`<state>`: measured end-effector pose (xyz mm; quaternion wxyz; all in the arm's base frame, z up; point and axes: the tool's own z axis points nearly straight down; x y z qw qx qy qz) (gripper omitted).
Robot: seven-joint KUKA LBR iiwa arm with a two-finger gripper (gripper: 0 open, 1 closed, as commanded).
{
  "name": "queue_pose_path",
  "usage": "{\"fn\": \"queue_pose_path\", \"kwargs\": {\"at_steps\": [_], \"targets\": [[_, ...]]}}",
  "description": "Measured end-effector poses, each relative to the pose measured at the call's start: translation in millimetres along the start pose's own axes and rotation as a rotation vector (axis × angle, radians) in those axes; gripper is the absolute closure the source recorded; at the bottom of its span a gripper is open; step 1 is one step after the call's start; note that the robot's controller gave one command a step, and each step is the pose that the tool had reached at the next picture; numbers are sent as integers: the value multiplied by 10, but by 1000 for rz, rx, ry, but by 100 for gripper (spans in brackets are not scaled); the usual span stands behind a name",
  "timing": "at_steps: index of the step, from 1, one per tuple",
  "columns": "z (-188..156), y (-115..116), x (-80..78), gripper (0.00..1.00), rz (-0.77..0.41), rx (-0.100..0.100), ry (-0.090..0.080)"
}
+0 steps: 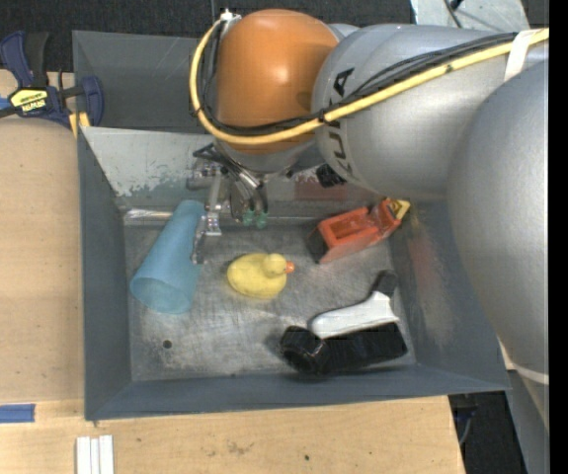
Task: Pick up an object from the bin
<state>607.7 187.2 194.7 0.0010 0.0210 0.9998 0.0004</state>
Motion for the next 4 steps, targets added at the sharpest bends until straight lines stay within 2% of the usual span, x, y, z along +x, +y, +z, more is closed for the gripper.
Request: {"fn": "queue_pose_path", "kwargs": {"at_steps": [1, 2, 3, 4], "targets": [[106, -118, -76, 0, -249, 1, -2], [552, 167, -116, 0, -207, 0, -6], [872, 252, -88, 0, -351, 17, 4], [965, 240, -121, 0, -213, 31, 16]]}}
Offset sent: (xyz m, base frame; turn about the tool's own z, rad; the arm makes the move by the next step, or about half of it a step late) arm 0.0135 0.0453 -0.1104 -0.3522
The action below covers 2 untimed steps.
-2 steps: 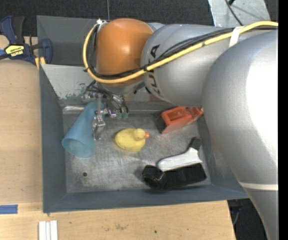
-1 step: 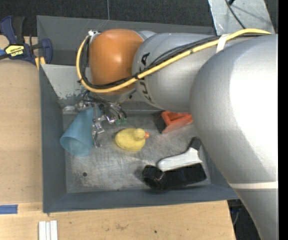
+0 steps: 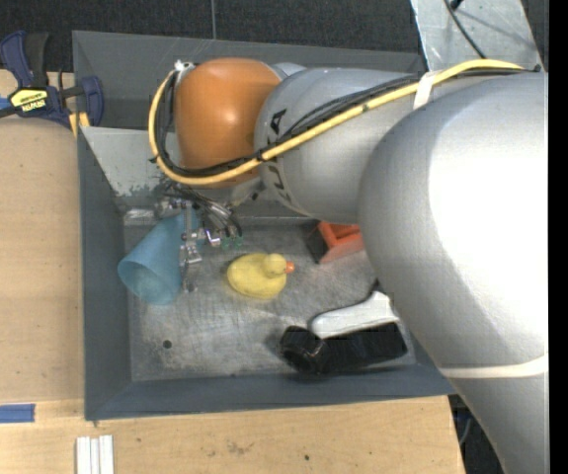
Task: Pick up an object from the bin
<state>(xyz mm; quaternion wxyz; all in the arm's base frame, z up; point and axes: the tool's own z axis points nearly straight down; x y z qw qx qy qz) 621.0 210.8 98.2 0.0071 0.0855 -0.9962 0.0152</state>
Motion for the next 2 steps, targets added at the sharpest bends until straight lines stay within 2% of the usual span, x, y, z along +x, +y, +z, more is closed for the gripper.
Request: {"fn": "queue_pose_path", "kwargs": {"at_steps": [1, 2], "targets": [[3, 2, -2, 0, -14, 1, 0], [89, -250, 11, 100, 240, -56, -43]]}}
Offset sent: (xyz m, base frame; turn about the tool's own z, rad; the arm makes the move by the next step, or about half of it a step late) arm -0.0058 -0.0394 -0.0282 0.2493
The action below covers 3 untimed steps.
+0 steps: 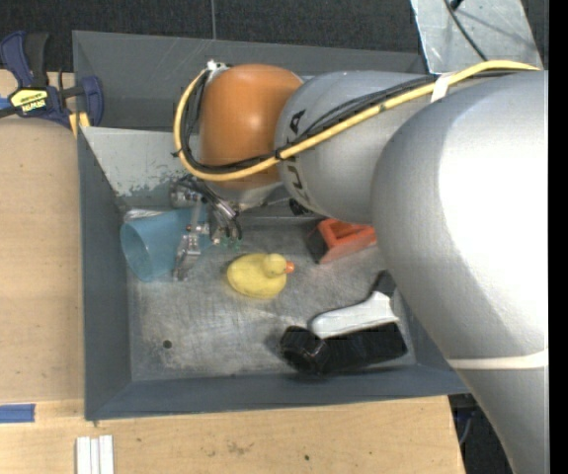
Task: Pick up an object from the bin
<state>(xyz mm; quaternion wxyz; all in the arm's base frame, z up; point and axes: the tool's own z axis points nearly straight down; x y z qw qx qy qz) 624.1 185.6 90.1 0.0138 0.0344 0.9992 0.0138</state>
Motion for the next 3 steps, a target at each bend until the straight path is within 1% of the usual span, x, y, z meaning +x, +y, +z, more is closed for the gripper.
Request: {"fn": "queue_pose_path", "kwargs": {"at_steps": [1, 2, 3], "targets": [[1, -1, -4, 100, -2, 0, -2], [-7, 31, -1, 100, 1, 10, -2], [-20, 28, 8, 100, 0, 11, -2]]}}
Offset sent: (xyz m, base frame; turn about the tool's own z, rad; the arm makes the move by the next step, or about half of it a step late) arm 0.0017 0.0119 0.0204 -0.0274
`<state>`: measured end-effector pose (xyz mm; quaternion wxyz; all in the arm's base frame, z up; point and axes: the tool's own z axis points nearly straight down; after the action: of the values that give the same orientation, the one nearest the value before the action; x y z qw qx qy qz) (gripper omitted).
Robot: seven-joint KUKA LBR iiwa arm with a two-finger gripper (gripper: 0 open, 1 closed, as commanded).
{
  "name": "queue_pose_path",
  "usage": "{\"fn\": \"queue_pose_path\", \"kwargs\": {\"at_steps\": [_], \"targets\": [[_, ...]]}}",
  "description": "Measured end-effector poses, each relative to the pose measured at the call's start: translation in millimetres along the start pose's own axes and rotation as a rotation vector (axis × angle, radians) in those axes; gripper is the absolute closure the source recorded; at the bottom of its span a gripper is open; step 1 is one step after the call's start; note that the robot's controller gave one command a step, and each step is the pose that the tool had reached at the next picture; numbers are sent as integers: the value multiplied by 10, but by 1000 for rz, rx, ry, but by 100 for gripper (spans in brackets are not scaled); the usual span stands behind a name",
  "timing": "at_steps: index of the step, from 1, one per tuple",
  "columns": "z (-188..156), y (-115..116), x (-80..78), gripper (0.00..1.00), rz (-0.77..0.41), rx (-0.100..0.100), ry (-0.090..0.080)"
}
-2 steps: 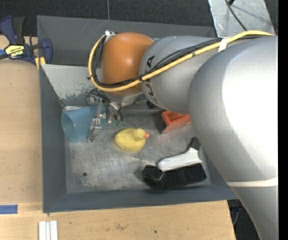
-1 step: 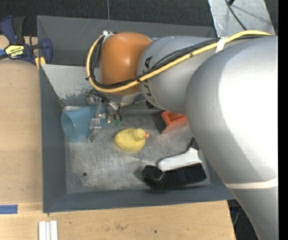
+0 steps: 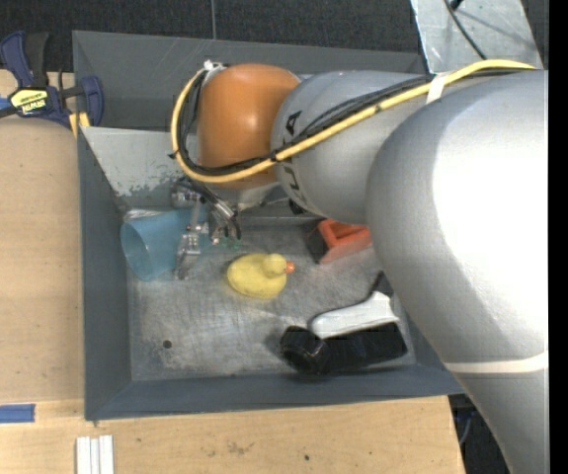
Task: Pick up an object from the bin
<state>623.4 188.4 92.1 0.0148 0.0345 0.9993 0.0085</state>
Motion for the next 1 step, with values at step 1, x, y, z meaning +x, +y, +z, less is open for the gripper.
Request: {"fn": "queue_pose_path", "kwargs": {"at_steps": [1], "targets": [[-328, 36, -12, 100, -29, 18, 29]]}}
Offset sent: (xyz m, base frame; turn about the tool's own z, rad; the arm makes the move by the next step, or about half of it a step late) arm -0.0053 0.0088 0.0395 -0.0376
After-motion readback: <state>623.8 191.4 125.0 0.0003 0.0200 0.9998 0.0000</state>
